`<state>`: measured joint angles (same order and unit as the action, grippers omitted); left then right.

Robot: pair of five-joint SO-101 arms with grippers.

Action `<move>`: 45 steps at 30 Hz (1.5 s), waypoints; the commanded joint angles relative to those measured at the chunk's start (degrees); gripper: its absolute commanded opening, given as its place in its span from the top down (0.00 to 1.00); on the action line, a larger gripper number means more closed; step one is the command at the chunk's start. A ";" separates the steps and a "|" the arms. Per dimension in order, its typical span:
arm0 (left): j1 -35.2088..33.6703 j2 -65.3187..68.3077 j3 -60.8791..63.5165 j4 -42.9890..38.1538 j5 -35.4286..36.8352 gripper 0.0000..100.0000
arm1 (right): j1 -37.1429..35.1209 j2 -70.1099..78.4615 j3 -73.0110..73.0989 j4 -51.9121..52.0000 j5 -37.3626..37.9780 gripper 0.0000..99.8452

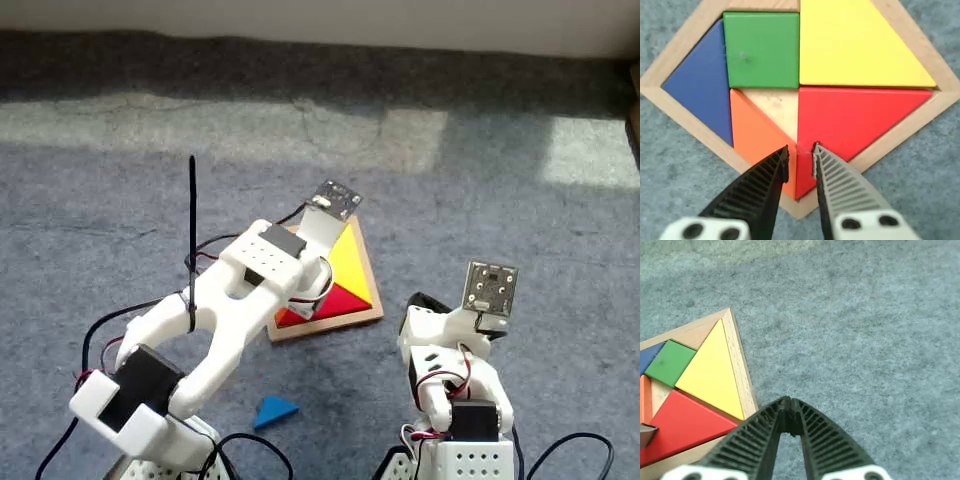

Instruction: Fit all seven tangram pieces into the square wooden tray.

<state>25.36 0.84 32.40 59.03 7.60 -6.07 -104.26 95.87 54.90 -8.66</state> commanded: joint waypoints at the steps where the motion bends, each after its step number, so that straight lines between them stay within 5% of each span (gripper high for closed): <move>1: -0.40 -4.26 -1.19 3.43 0.44 0.90 | 0.48 -0.57 8.04 -1.27 0.62 0.99; 13: -0.48 -37.58 15.43 4.92 0.09 0.89 | 0.48 -0.57 8.04 -1.27 0.62 0.99; 19: -0.57 -50.95 19.74 17.23 -3.34 0.78 | 0.48 -0.57 8.04 -1.27 0.62 0.99; 24: -0.57 -52.97 27.91 14.51 -10.64 0.78 | 0.40 -0.57 8.04 -1.27 0.62 0.99; 29: -0.40 -53.32 37.58 7.38 -10.81 0.78 | 0.40 -0.57 8.04 -1.27 0.62 0.99; 45: 14.29 -53.32 42.42 7.56 -10.64 0.78 | 0.31 -0.66 8.04 -1.27 0.62 0.99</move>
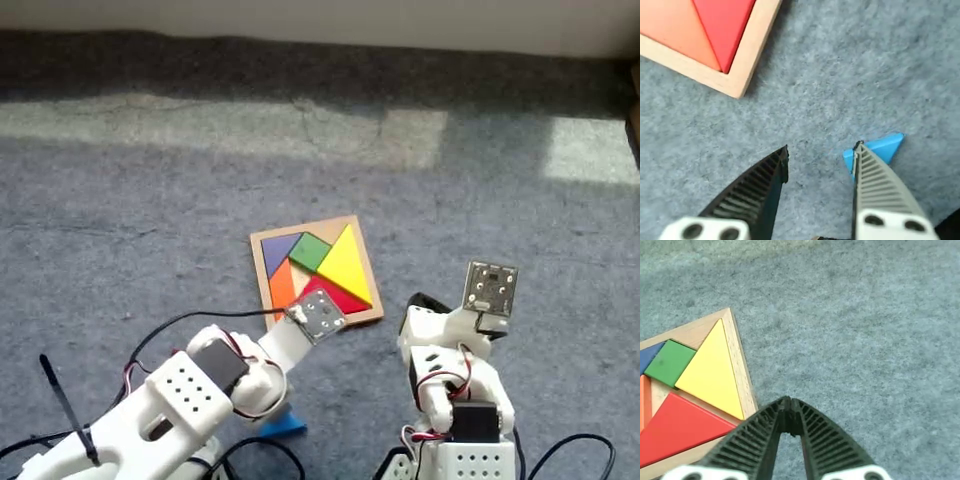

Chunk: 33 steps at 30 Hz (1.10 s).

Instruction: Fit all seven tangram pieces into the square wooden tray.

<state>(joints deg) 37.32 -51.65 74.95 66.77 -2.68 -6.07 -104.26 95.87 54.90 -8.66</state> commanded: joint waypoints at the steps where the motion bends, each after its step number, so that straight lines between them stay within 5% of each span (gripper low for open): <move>1: 2.59 -0.84 -0.31 -0.18 -0.26 0.78 | 0.31 -0.66 8.04 -1.27 0.62 0.99; 13: 2.68 -0.84 -8.48 8.62 -0.44 0.78 | 0.31 -0.66 8.04 -1.36 0.62 0.99; 22: 9.98 -0.31 -3.74 4.48 -0.44 0.78 | 0.31 -0.66 8.04 -1.36 0.62 0.99; 33: -0.92 -0.31 0.40 -0.53 -0.53 0.78 | 0.31 -0.66 8.04 -1.36 0.62 0.99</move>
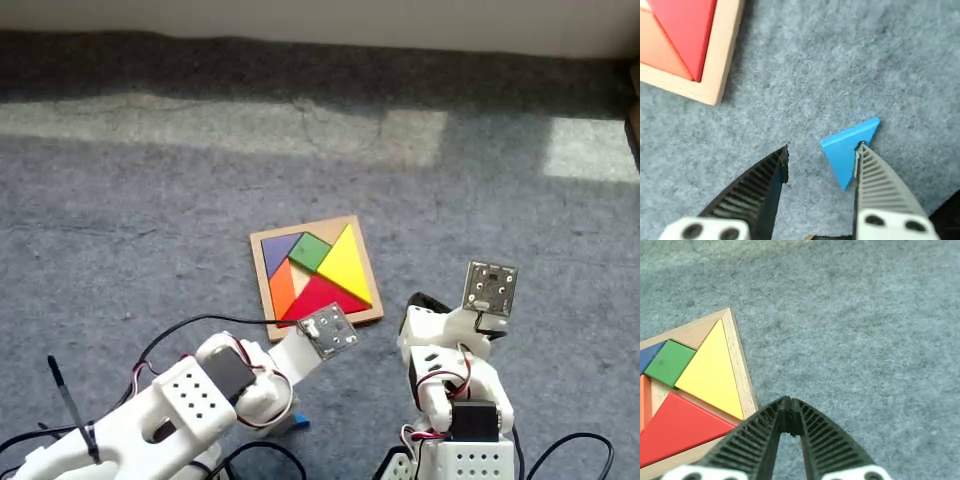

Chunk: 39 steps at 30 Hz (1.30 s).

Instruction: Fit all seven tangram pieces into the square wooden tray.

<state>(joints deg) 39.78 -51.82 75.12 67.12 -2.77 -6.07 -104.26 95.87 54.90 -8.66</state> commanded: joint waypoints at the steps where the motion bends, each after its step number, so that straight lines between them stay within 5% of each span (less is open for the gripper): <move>1: -4.26 -0.13 0.22 -0.88 -0.44 0.78 | 0.31 -0.66 8.04 -1.36 0.62 0.99; 17: -26.68 -0.66 -6.37 -3.96 -0.44 0.78 | 0.31 -0.66 8.04 -1.36 0.62 0.99; 26: -19.47 -0.13 -20.53 14.42 -5.10 0.78 | 0.40 -0.66 8.04 -1.36 0.62 0.99; 39: -11.12 -0.04 -9.10 4.57 -9.49 0.76 | 0.48 -0.66 8.04 -1.36 0.62 0.99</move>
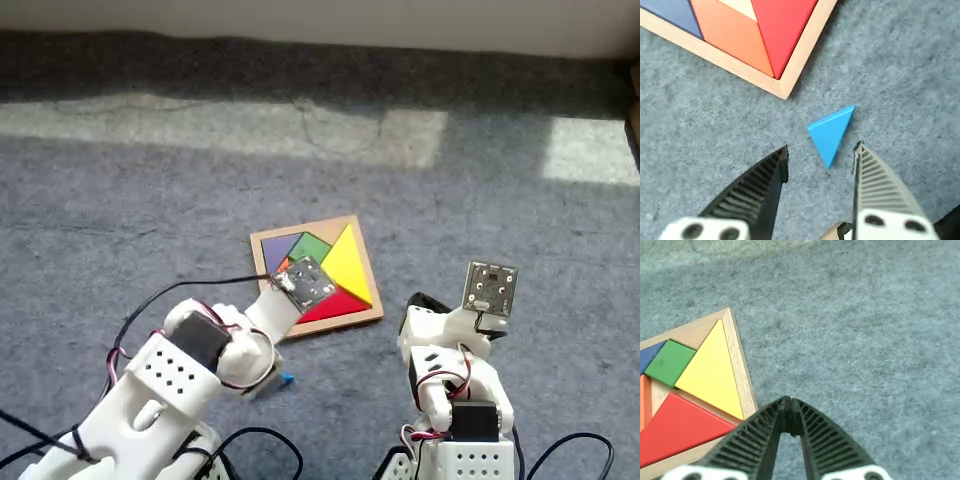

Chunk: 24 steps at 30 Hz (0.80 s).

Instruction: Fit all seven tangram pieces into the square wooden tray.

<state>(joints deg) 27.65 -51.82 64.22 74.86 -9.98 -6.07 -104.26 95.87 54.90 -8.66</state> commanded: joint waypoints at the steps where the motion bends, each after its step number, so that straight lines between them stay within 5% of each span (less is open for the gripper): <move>1: 0.84 -0.04 3.03 -3.96 -3.43 0.74 | 0.48 -0.66 8.04 -1.36 0.62 0.99; 13: 1.01 0.66 7.78 -9.41 -3.78 0.72 | 0.48 -0.66 8.04 -1.36 0.62 0.99; 24: 1.10 18.86 -0.75 -11.08 -3.87 0.72 | 0.57 -0.66 8.04 -1.36 0.62 0.99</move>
<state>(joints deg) 27.30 -36.53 67.82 64.66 -13.32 -6.07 -104.26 95.87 54.90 -8.66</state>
